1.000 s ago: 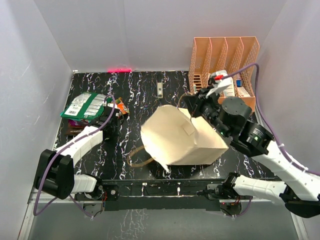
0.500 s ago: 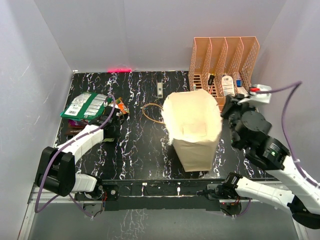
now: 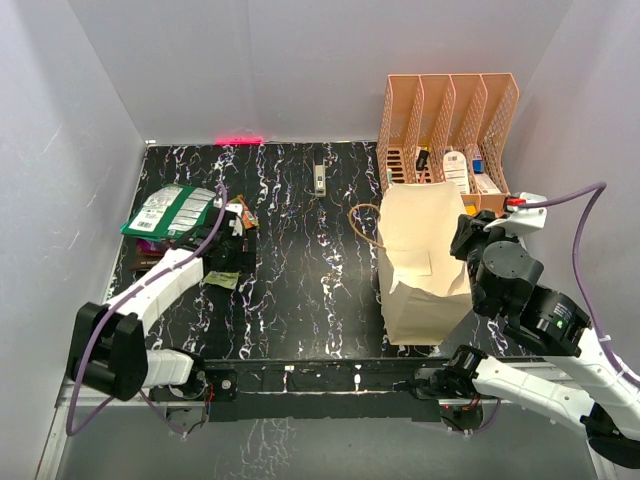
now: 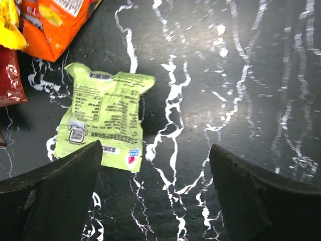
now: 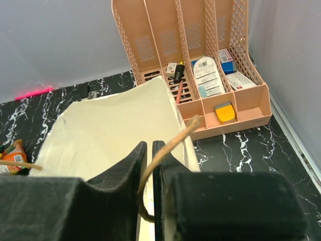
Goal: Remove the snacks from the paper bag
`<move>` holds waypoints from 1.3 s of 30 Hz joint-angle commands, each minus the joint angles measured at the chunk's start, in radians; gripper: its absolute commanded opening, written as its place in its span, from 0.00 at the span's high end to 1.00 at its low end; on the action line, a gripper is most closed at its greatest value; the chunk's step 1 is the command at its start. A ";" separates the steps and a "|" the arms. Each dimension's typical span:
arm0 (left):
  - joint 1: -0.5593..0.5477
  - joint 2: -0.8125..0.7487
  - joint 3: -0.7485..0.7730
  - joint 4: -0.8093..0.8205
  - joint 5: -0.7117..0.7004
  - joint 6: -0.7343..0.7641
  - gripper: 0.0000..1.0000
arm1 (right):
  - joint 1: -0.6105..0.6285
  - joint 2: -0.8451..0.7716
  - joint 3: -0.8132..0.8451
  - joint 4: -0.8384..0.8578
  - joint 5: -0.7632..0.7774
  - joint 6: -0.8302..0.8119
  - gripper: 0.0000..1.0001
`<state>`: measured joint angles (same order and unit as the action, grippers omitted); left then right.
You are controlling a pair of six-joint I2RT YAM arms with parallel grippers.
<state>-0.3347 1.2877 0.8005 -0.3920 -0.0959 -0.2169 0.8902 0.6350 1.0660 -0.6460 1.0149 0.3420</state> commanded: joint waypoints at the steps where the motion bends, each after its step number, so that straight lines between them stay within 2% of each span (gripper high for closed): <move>1: 0.006 -0.127 -0.023 0.048 0.123 0.044 0.08 | 0.003 0.008 0.055 -0.048 0.002 0.000 0.81; 3: 0.006 -0.164 -0.034 0.070 0.137 0.046 0.02 | 0.003 0.009 0.074 -0.065 -0.008 -0.001 0.78; 12: 0.005 -0.277 -0.067 0.136 0.250 0.060 0.02 | 0.003 -0.055 0.120 -0.069 -0.035 -0.049 0.65; 16: 0.005 -0.309 -0.075 0.151 0.292 0.060 0.02 | 0.003 -0.074 0.134 -0.087 -0.030 -0.054 0.56; 19: 0.004 -0.312 -0.056 0.178 0.395 -0.005 0.02 | 0.003 -0.084 0.149 -0.092 -0.045 -0.068 0.54; 22: 0.001 -0.294 -0.025 0.228 0.511 -0.137 0.02 | 0.002 -0.084 0.184 -0.114 -0.061 -0.077 0.50; 26: 0.002 -0.319 0.000 0.294 0.548 -0.306 0.02 | 0.003 -0.084 0.228 -0.128 -0.147 -0.117 0.37; 33: 0.001 -0.250 0.295 0.176 0.556 -0.310 0.02 | 0.003 -0.081 0.371 -0.205 -0.304 -0.140 0.11; 37: 0.001 -0.192 0.529 0.093 0.538 -0.278 0.02 | 0.003 -0.072 0.492 -0.192 -0.382 -0.161 0.03; 39: 0.001 -0.170 0.633 0.065 0.539 -0.271 0.02 | 0.003 -0.058 0.542 -0.173 -0.414 -0.185 0.02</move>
<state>-0.3355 1.0981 1.2644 -0.2485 0.4267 -0.4992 0.8902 0.5625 1.4979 -0.8650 0.7033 0.2066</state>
